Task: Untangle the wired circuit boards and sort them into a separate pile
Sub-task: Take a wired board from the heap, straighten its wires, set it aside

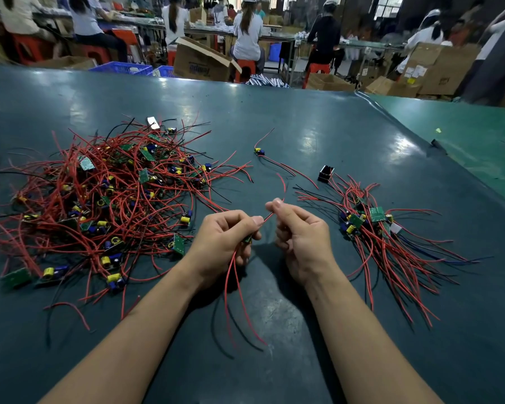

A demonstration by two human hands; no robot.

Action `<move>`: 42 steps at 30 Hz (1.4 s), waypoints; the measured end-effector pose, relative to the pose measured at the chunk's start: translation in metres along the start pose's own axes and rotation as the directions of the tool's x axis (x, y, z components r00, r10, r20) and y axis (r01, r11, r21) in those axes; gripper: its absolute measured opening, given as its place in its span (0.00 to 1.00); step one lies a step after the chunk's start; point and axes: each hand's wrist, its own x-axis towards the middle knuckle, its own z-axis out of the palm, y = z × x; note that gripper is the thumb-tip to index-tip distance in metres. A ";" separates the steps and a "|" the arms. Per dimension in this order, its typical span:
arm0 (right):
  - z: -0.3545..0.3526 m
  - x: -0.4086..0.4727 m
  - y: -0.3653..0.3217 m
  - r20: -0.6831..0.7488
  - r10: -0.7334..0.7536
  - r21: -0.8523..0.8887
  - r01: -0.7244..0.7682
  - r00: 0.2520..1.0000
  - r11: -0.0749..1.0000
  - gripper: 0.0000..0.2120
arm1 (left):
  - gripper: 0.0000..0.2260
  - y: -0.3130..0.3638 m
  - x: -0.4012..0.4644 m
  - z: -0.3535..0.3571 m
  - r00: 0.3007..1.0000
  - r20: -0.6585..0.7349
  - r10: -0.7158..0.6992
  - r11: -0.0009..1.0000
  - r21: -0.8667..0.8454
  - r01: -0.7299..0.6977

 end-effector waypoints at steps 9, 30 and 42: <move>-0.005 0.009 -0.003 -0.245 -0.051 0.176 0.096 0.968 0.980 0.11 | 0.12 0.002 -0.002 -0.002 0.991 0.135 0.025 1.000 -0.017 -0.023; -0.007 0.001 0.003 -0.164 -0.400 -0.276 0.347 0.902 0.896 0.10 | 0.12 0.006 -0.008 -0.003 0.972 0.234 -0.024 0.998 -0.058 0.039; -0.009 0.003 0.002 -0.173 -0.353 -0.258 0.304 0.919 0.917 0.07 | 0.12 0.003 -0.006 -0.004 0.973 0.230 -0.025 0.999 -0.030 0.033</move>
